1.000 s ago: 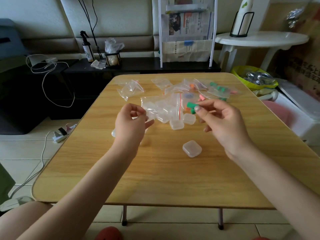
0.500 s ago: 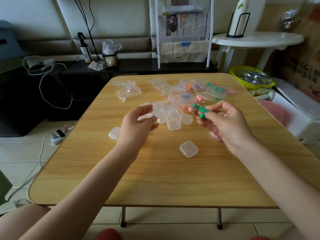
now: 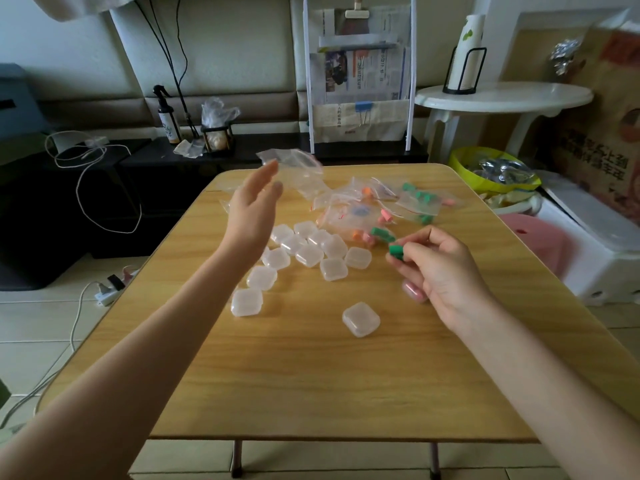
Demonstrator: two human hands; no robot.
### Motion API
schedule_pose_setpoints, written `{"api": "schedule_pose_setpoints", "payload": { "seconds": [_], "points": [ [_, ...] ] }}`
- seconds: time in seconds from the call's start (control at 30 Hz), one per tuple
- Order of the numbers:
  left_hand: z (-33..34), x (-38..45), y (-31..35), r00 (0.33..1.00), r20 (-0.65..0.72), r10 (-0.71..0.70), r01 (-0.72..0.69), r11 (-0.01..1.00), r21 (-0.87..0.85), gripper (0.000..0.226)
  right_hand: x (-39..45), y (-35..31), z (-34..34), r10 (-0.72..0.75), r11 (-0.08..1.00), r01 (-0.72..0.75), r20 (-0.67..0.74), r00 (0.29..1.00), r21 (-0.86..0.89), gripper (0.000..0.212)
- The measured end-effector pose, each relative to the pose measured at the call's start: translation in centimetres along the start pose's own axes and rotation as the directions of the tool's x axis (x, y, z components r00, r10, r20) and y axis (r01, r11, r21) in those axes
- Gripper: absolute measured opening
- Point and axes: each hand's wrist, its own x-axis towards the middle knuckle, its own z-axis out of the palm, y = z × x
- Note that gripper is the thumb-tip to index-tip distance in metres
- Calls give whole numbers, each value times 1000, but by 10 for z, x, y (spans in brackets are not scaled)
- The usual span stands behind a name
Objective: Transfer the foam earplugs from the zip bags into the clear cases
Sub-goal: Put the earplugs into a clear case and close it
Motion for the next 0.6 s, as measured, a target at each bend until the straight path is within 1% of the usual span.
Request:
{"api": "schedule_pose_setpoints", "payload": {
  "seconds": [0.07, 0.1, 0.13, 0.17, 0.2, 0.23, 0.27, 0.33, 0.43, 0.47, 0.5, 0.53, 0.57, 0.6],
  "points": [
    [-8, 14, -15, 998, -35, -58, 62, 991, 121, 44, -2, -1, 2, 27, 1000, -27, 0, 1000, 6, 21],
    [-12, 20, -24, 994, -43, -101, 108, 969, 224, 46, -3, -2, 4, 39, 999, -39, -2, 999, 17, 22],
    [-15, 25, -32, 988, -38, -149, 153, 923, 354, 48, -4, -2, 5, 47, 998, -47, -3, 999, 30, 22],
    [-18, 28, -39, 979, -25, -204, 190, 854, 484, 49, -6, -3, 6, 51, 998, -51, 1, 999, 41, 21],
    [-20, 31, -46, 966, -9, -259, 216, 788, 576, 50, -7, -4, 6, 54, 997, -55, 11, 998, 46, 21],
    [-22, 31, -50, 953, 9, -302, 230, 745, 627, 49, -8, -5, 6, 56, 997, -57, 22, 998, 51, 20],
    [-24, 32, -55, 948, 19, -317, 229, 725, 650, 47, -9, -6, 6, 55, 997, -57, 31, 998, 60, 20],
    [-27, 33, -61, 963, 13, -271, 182, 683, 708, 45, -9, -7, 4, 50, 995, -53, 39, 998, 82, 21],
    [-32, 32, -59, 991, -20, -131, 88, 534, 841, 43, -9, -9, 5, 58, 993, -63, 51, 997, 103, 20],
    [-31, 30, -54, 996, -26, -86, 66, 498, 865, 42, -8, -10, 5, 67, 990, -74, 54, 996, 124, 20],
    [-30, 27, -47, 999, -31, -35, 44, 483, 875, 41, -8, -11, 5, 78, 984, -86, 58, 995, 157, 19],
    [-28, 21, -41, 999, -26, 22, 11, 495, 869, 40, -7, -11, 6, 93, 976, -103, 61, 994, 190, 17],
    [-25, 12, -32, 996, 5, 86, -49, 523, 851, 39, -7, -12, 7, 113, 969, -124, 62, 992, 216, 15],
    [-21, 2, -25, 988, 70, 139, -137, 565, 813, 38, -6, -12, 7, 134, 960, -146, 66, 989, 239, 14]
  ]
}}
